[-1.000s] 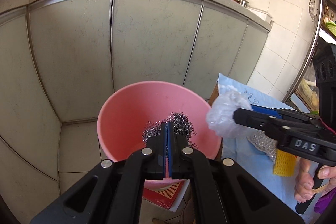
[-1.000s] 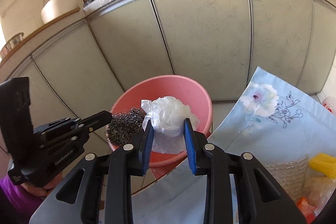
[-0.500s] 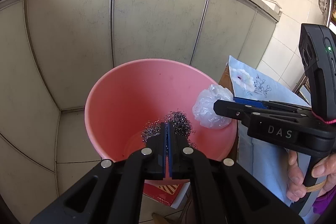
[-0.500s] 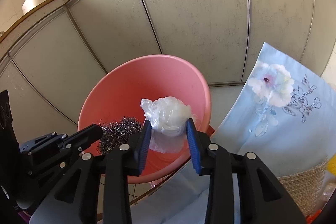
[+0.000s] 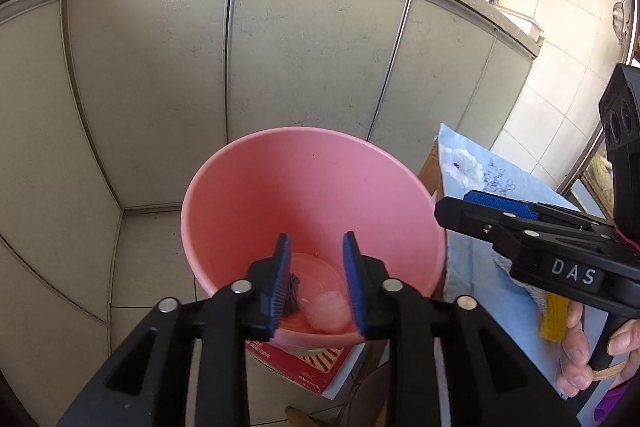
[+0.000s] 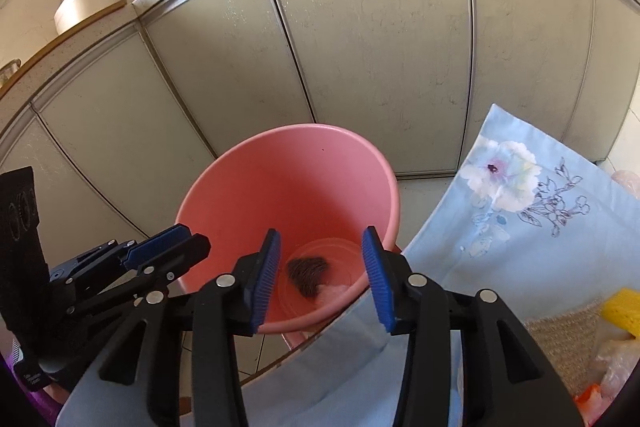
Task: Collect trash
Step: 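Carry both items over the pink bin and open both tools to drop them, then return both tools to the table and grasp the yellow foam net with the left tool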
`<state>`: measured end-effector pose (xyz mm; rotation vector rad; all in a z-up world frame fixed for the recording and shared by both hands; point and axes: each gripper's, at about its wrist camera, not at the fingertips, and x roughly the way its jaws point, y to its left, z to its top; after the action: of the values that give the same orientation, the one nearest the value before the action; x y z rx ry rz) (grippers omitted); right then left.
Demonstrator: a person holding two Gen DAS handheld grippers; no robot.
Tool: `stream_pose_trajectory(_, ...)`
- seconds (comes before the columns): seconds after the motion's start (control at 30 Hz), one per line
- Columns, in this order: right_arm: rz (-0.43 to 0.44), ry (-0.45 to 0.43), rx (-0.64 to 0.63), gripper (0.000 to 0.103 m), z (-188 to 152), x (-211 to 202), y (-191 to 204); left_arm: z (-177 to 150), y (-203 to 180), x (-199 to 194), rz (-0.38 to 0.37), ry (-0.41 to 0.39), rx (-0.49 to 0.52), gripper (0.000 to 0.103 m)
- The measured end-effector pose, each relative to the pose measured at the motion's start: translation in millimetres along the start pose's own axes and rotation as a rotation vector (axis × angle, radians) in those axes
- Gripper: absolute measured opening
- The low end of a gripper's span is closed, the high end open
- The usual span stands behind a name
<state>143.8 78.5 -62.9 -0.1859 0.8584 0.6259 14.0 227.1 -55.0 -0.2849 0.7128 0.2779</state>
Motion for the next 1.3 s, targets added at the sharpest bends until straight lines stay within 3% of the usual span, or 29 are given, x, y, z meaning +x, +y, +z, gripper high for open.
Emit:
stream_pose_trajectory(0.4,-0.101,-0.107,0.008,0.043,-29.7,-103.1,-9.6,-5.6,-32.6,-49.5,-0.1,-0.047,0.042,0.032)
stream_pose_trajectory(0.6,-0.237,-0.173,0.057,0.043,-66.9,-170.3,-42.2,-10.7,-56.5,-66.1,-0.189,-0.032,0.06,0.032)
stream_pose_trajectory(0.8,-0.344,-0.189,0.162,0.043,-107.3,-217.5,-85.7,-22.3,-97.1,-68.0,-0.255,0.013,0.144,0.032)
stream_pose_trajectory(1.17,-0.409,-0.175,0.302,0.044,-167.4,-247.7,-141.4,-39.2,-163.7,-57.9,-0.356,0.095,0.25,0.032)
stream_pose_trajectory(1.3,-0.394,-0.174,0.329,0.051,-181.6,-253.0,-153.0,-48.8,-187.4,-46.2,-0.375,0.137,0.284,0.033)
